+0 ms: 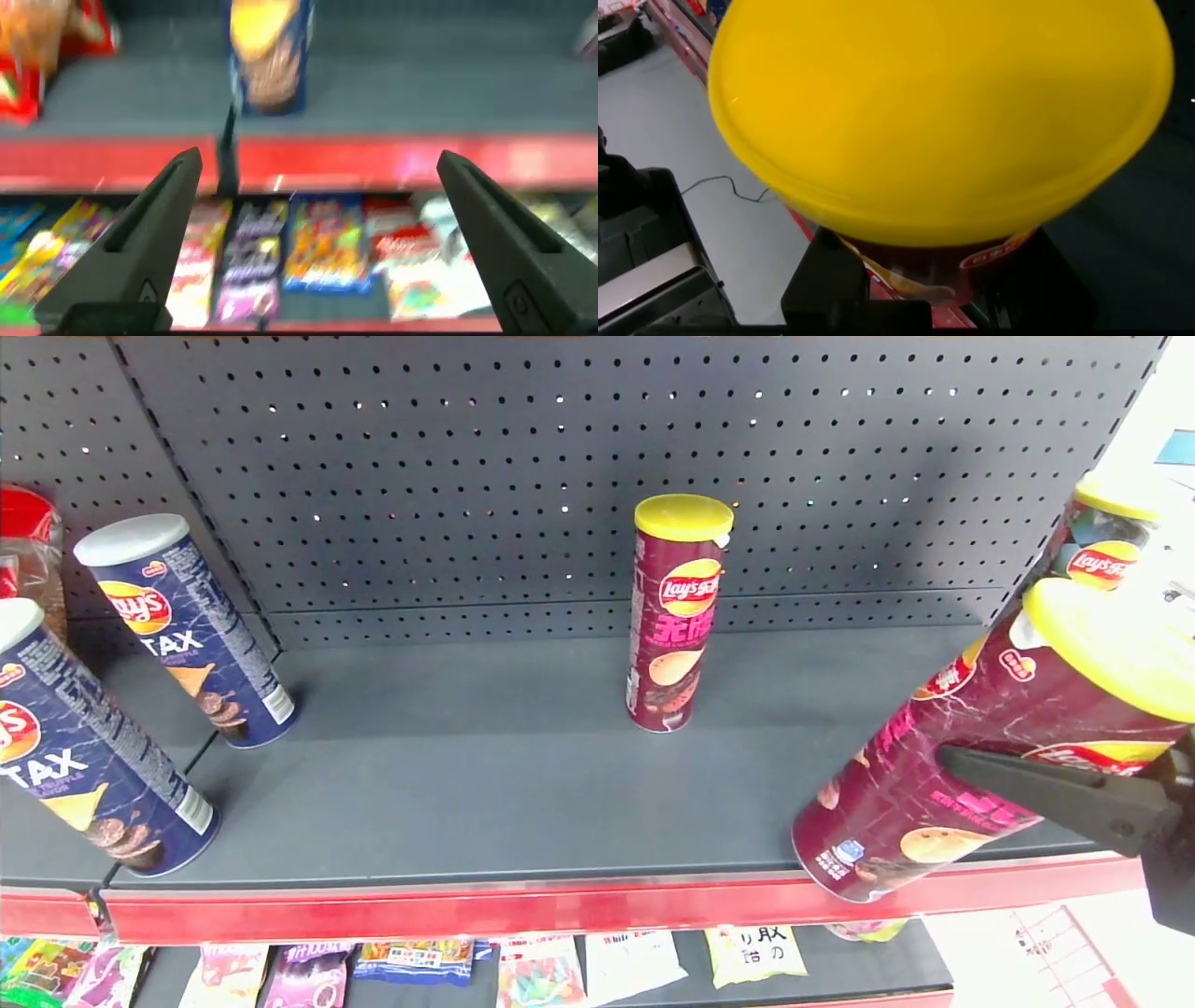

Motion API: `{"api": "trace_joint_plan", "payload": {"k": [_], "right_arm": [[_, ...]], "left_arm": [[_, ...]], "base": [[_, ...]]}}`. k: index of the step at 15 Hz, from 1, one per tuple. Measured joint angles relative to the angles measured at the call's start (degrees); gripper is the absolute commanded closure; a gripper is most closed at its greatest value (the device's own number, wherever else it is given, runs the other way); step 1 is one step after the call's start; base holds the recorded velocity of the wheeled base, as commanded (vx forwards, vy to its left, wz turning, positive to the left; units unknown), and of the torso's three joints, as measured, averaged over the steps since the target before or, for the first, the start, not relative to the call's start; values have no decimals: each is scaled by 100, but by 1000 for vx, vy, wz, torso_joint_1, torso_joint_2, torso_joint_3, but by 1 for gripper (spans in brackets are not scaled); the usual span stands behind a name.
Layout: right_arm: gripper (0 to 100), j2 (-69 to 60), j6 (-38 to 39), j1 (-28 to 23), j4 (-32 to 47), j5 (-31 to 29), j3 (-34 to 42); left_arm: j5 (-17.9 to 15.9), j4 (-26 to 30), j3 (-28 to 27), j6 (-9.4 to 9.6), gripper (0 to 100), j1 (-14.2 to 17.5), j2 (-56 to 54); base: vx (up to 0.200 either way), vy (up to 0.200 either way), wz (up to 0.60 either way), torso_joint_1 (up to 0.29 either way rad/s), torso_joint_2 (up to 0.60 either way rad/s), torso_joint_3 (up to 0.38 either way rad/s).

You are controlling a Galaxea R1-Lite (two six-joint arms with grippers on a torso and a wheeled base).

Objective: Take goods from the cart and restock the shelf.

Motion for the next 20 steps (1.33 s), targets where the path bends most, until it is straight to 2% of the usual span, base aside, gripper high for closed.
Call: {"api": "trace_joint_plan", "payload": {"k": [2,5,6,7,9,11,13,16,17,20], "right_arm": [[100,9,0,-7,-2,-96,-33],[100,-34,79,-5,-4,-143,-88],[100,-45,102,-10,-4,-146,-112],[100,-55,113,-21,-6,-154,-123],[100,-85,112,-18,10,-149,-5],[100,-113,140,-13,0,-151,76],[100,-130,283,-38,-6,-160,80],[100,-133,321,-168,-6,-201,52],[100,-130,324,-189,-4,-204,45],[100,-108,351,-200,-9,-204,-40]], "left_arm": [[-416,-21,-728,-176,0,-312,797],[-1382,-51,-1980,-230,0,-878,2448],[-1708,-55,-2415,-206,0,-1079,3005],[-1994,-76,-2795,-83,0,-1318,3593],[-2363,-172,-3239,178,0,-1840,4646],[-2550,-517,-3624,318,0,-2369,5684],[-2627,-965,-4052,467,0,-2703,6666],[-2664,-1302,-4887,918,0,-2922,7929],[-2671,-1330,-5185,1000,0,-2955,8266],[-2653,-1368,-6107,1058,0,-2996,9133]], "base": [[0,0,0,0,0,0],[0,0,0,0,0,0],[0,0,0,0,0,0],[0,0,0,0,0,0],[0,0,0,0,0,0],[0,0,0,0,0,0],[0,0,0,0,0,0],[0,0,0,0,0,0],[0,0,0,0,0,0],[0,0,0,0,0,0]]}}
